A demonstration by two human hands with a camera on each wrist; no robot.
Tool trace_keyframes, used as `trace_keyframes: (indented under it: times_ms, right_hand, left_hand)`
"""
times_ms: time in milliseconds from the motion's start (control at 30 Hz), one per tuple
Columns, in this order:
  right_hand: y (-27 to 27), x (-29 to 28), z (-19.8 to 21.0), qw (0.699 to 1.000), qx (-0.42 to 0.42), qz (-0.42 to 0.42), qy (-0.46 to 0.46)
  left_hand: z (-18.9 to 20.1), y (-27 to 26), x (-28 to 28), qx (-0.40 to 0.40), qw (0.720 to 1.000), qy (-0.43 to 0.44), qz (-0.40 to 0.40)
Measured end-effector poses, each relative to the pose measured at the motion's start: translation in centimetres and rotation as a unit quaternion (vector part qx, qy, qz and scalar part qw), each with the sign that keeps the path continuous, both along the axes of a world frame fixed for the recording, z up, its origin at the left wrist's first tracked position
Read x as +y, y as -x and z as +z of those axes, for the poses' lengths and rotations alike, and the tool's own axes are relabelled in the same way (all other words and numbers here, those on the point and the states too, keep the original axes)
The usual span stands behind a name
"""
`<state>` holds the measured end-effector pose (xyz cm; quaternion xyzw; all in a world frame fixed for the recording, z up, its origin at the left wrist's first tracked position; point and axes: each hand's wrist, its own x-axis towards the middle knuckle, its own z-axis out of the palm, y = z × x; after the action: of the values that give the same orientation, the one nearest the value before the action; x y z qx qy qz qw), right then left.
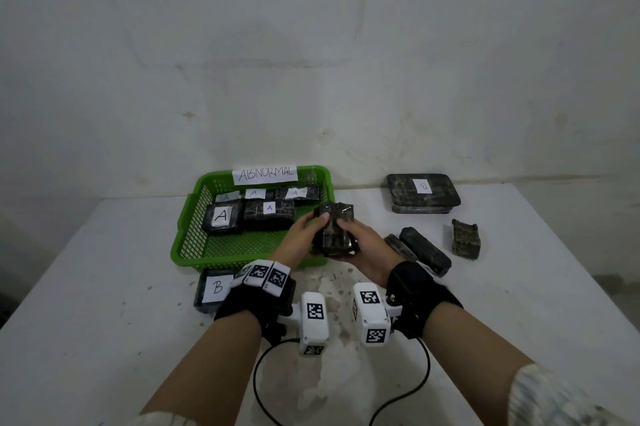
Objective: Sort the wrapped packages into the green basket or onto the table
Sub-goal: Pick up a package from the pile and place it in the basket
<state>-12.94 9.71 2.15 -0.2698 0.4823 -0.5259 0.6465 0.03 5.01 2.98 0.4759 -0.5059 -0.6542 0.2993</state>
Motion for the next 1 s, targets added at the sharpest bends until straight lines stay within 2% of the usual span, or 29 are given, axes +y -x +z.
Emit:
trace_keyframes:
  times_ms: [233, 300, 400, 567, 667, 733, 867, 1000]
  right_hand:
    - [0.5, 0.2, 0.3, 0.999, 0.041, -0.011, 0.025]
    - [0.4, 0.2, 0.2, 0.998, 0.056, 0.0, 0.035]
    - [0.3, 0.3, 0.0, 0.999, 0.029, 0.012, 0.035]
    - [0.1, 0.1, 0.2, 0.998, -0.034, -0.05, -0.023]
    - [0.3, -0.2, 0.0, 0.993, -0.065, -0.033, -0.093]
    - [0.2, -0.1, 0.2, 0.987, -0.075, -0.014, -0.14]
    - [-1.0, 0.2, 0.7, 0.979, -0.097, 0.014, -0.18]
    - [-2.3, -0.1, 0.6, 0.978, -0.099, 0.024, -0.183]
  left_hand:
    - [0.0, 0.2, -0.3, 0.005, 1.0, -0.018, -0.022]
    - [-0.3, 0.2, -0.3, 0.01, 1.0, -0.021, -0.007]
    - [-0.2, 0.0, -0.3, 0.027, 0.999, -0.02, 0.015]
    - [0.1, -1.2, 0.2, 0.03, 1.0, 0.0, 0.004]
    - [-0.1, -2.3, 0.1, -0.024, 0.999, 0.044, 0.012]
    - [-0.3, -3.0, -0.1, -0.032, 0.999, 0.036, -0.001]
    - [-0.8, -3.8, -0.3, 0.022, 1.0, 0.004, 0.0]
    - [-0.7, -4.8, -0.6, 0.04, 0.999, -0.024, -0.004]
